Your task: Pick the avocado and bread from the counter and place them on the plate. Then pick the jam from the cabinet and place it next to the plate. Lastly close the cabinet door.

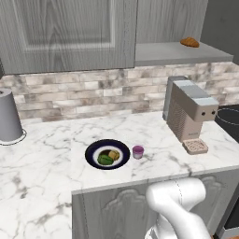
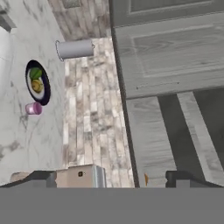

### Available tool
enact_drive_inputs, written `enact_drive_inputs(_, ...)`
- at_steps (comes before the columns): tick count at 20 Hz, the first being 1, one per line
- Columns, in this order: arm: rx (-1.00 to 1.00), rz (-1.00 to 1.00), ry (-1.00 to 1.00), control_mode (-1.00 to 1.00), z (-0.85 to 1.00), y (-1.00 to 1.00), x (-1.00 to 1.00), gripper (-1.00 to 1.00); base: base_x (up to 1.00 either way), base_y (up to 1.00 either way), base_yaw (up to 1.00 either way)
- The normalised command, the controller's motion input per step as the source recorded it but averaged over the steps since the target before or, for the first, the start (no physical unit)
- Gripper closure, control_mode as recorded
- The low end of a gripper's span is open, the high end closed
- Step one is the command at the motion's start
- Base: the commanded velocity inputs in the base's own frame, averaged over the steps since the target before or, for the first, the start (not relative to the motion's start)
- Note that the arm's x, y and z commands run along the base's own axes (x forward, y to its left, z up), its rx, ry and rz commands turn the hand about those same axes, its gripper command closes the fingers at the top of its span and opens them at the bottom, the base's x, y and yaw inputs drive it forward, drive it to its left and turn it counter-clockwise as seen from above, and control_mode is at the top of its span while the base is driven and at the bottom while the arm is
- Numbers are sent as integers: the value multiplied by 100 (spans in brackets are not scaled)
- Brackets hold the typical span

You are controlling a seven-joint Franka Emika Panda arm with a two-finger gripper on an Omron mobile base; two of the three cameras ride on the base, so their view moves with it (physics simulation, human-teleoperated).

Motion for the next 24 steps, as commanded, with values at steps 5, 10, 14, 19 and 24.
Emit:
enact_drive_inputs(5,9,0,-19,-100,-49,-39,-9,-100,0,0,0)
enact_drive_inputs(10,5,0,-9,-100,-25,-18,3,-100,0,0,0)
enact_drive_inputs(14,0,0,3,-100,-1,0,23,-100,0,0,0)
enact_drive_inputs(19,0,0,18,-100,0,-2,47,-100,0,0,0)
enact_drive_inputs(24,6,0,10,-100,0,-18,48,-100,0,0,0)
